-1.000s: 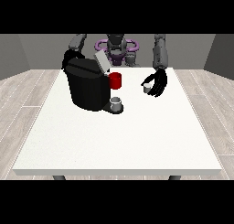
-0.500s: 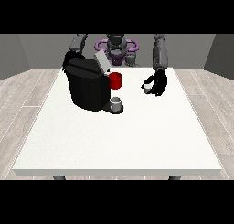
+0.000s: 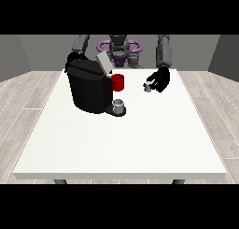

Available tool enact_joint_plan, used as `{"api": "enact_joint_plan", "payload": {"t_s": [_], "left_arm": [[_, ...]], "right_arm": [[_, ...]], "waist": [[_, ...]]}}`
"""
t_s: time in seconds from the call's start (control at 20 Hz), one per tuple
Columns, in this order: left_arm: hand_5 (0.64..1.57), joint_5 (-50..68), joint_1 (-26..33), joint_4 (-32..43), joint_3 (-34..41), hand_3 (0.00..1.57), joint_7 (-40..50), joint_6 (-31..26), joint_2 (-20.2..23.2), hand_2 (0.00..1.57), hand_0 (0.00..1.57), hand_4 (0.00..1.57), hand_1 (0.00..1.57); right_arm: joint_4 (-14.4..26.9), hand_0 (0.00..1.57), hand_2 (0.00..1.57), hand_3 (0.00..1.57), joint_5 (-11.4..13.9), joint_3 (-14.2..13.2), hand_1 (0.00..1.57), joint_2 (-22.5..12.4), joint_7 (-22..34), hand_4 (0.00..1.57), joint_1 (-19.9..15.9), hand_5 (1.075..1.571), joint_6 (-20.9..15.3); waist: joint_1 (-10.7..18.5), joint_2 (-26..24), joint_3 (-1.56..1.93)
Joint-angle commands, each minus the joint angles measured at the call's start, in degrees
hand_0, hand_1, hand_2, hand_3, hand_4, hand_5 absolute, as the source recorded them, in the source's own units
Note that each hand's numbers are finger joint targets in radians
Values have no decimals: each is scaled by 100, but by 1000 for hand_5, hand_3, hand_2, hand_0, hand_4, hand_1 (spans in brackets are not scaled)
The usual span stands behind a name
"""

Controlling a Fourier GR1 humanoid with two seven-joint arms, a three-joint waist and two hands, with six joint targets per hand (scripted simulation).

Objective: Insert the coffee pod into the coffee machine and close the lid

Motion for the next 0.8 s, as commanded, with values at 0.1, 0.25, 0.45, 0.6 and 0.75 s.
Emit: {"api": "enact_joint_plan", "payload": {"t_s": [0.1,0.25,0.45,0.6,0.75], "left_arm": [[1571,-75,-301,-426,-288,1352,237,-678,-300,1383,1323,581,1323],[1571,81,-701,-405,9,1297,311,-907,0,1321,1258,529,1258],[1571,17,-873,-410,139,1292,157,-861,154,1331,1256,545,1256],[1571,85,-1037,-382,276,1292,176,-1181,423,1331,1256,545,1256],[1571,40,-1206,-546,210,1288,439,-1214,205,1332,1255,556,1255]], "right_arm": [[492,0,0,0,66,-93,0,16,179,488,-63,1571,-184],[298,0,0,0,100,117,0,10,231,443,-15,1571,-6],[327,0,0,0,-144,-108,0,-173,-176,492,-279,1571,288],[92,0,0,0,-109,28,0,-55,-24,475,-92,1571,215],[290,0,0,0,-247,-85,0,-176,-194,495,-68,1571,449]], "waist": [[298,-580,1],[17,-460,-1],[-95,-46,0],[-219,-211,-1],[-207,-271,1]]}}
